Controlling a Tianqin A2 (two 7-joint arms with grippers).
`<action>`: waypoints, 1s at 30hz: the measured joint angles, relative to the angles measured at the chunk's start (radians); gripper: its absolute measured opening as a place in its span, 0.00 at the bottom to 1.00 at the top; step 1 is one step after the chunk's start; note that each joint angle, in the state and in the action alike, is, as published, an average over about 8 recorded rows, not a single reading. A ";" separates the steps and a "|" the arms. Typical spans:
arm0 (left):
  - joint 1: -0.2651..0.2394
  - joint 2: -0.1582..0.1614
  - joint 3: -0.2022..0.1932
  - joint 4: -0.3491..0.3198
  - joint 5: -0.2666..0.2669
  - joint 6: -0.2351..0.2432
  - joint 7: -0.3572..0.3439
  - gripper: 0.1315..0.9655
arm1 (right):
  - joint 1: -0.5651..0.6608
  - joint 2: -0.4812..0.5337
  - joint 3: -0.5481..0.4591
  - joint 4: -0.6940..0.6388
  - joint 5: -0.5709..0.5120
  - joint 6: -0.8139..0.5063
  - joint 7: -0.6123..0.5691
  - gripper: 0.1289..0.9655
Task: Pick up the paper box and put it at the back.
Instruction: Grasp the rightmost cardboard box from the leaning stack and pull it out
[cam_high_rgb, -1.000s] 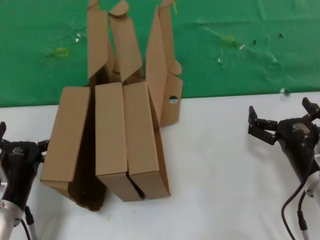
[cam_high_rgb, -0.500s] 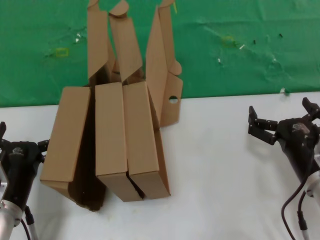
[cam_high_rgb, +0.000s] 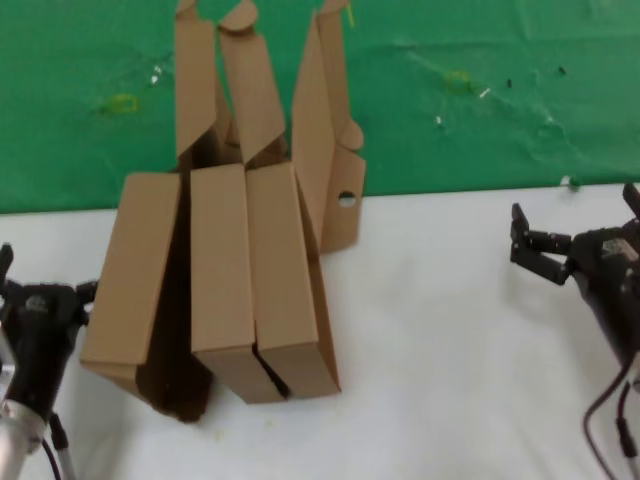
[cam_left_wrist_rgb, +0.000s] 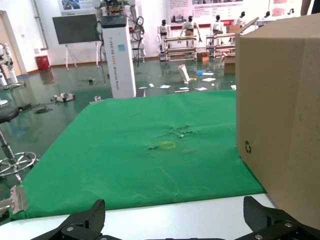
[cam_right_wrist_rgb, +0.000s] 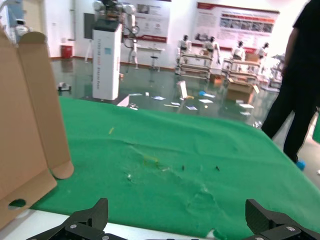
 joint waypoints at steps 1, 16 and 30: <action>0.000 0.000 0.000 0.000 0.000 0.000 0.000 1.00 | -0.011 0.011 0.003 0.018 -0.001 0.004 -0.003 1.00; 0.000 0.000 0.000 0.000 0.000 0.000 0.000 0.91 | -0.170 0.104 0.245 0.145 0.142 -0.440 -0.388 1.00; 0.000 0.000 0.000 0.000 0.000 0.000 0.000 0.73 | -0.214 0.335 0.191 0.160 0.159 -0.814 -0.534 1.00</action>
